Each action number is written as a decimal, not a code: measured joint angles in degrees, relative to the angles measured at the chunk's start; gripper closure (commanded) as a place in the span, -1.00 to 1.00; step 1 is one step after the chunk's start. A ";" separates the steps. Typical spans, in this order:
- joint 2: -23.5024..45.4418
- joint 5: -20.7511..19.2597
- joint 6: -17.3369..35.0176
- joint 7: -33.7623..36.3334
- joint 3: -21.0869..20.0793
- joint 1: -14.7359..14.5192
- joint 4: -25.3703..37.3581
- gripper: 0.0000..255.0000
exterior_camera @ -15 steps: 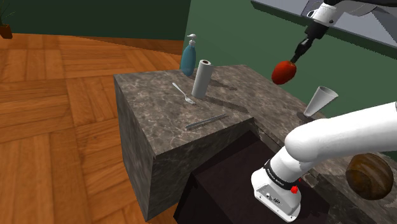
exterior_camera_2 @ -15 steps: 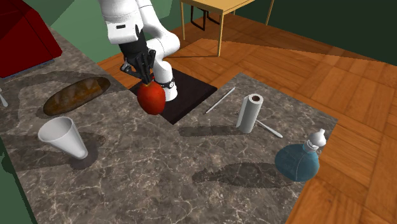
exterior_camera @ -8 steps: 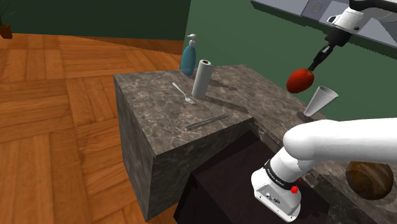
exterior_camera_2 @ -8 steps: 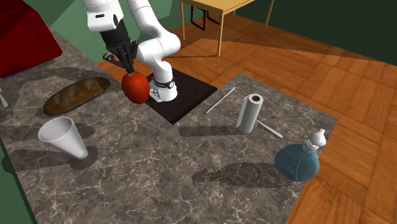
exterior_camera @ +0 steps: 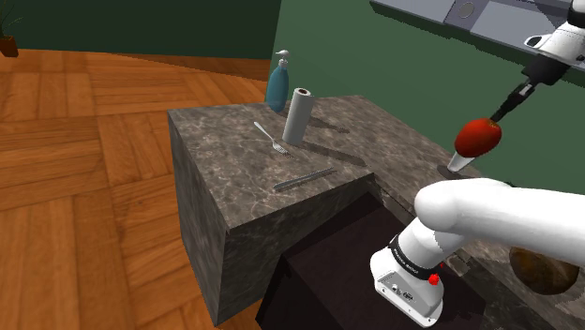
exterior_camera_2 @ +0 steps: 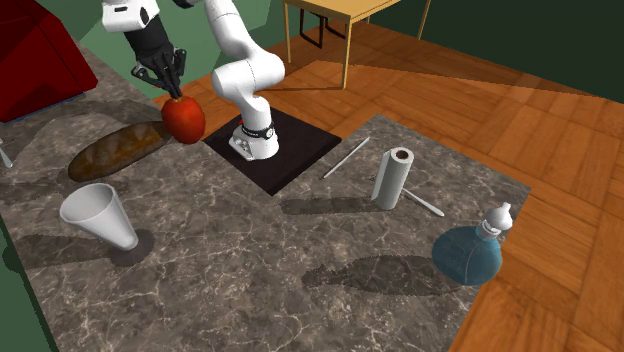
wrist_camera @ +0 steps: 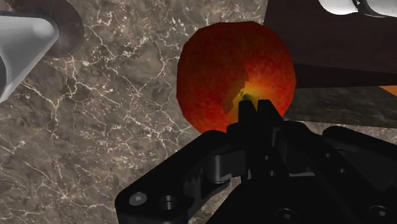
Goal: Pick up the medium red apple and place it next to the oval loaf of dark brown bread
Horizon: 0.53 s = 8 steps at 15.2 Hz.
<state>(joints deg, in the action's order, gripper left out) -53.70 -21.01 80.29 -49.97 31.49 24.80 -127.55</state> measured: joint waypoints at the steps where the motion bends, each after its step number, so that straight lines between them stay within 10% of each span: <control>1: -1.12 -0.88 -0.87 -1.16 0.61 0.71 -0.02 1.00; 8: -7.70 -6.68 -7.18 -9.01 4.07 5.11 1.37 1.00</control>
<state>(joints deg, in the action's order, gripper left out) -61.40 -27.69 73.11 -58.99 35.56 29.91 -126.18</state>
